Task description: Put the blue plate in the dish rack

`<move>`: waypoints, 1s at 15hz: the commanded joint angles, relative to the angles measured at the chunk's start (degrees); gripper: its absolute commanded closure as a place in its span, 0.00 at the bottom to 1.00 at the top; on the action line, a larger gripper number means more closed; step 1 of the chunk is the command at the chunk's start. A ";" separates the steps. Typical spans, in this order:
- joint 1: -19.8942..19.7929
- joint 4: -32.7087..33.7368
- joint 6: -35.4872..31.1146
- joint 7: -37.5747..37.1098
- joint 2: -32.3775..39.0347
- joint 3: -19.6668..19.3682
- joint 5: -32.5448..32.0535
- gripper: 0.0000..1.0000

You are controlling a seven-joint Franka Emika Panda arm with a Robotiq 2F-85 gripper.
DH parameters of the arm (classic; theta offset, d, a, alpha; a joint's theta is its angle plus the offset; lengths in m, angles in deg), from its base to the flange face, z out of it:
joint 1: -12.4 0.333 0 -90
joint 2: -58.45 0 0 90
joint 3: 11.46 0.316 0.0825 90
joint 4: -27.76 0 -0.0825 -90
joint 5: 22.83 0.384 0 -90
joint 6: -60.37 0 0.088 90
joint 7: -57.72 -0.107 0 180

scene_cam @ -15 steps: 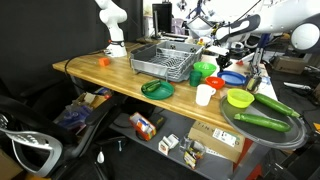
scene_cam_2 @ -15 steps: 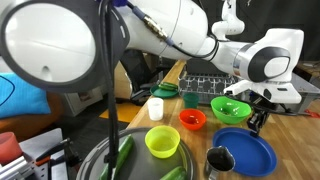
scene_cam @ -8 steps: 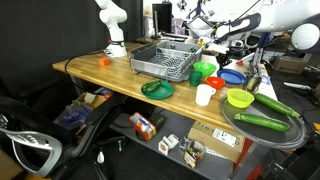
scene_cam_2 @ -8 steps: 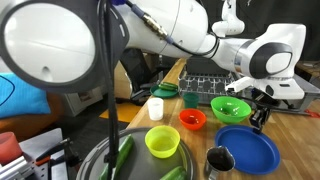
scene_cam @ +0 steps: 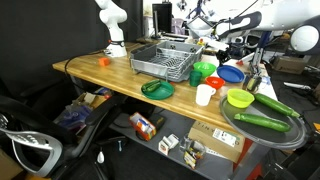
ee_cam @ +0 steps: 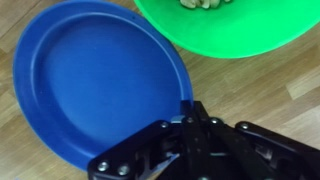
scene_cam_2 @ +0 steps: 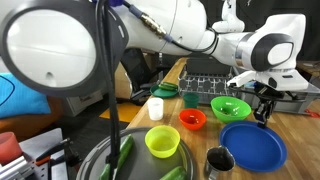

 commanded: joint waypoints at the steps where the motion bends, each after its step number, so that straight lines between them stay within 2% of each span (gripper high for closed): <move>1: -0.67 6.34 2.08 0.30 3.15 0.38 -2.26 0.99; 4: -0.51 7.84 2.37 0.46 3.50 0.16 -3.86 0.99; 5: 0.22 2.07 -0.37 0.84 0.23 -0.67 -3.53 0.99; 15: 1.58 2.43 -0.86 2.83 -1.58 -3.13 -7.37 0.99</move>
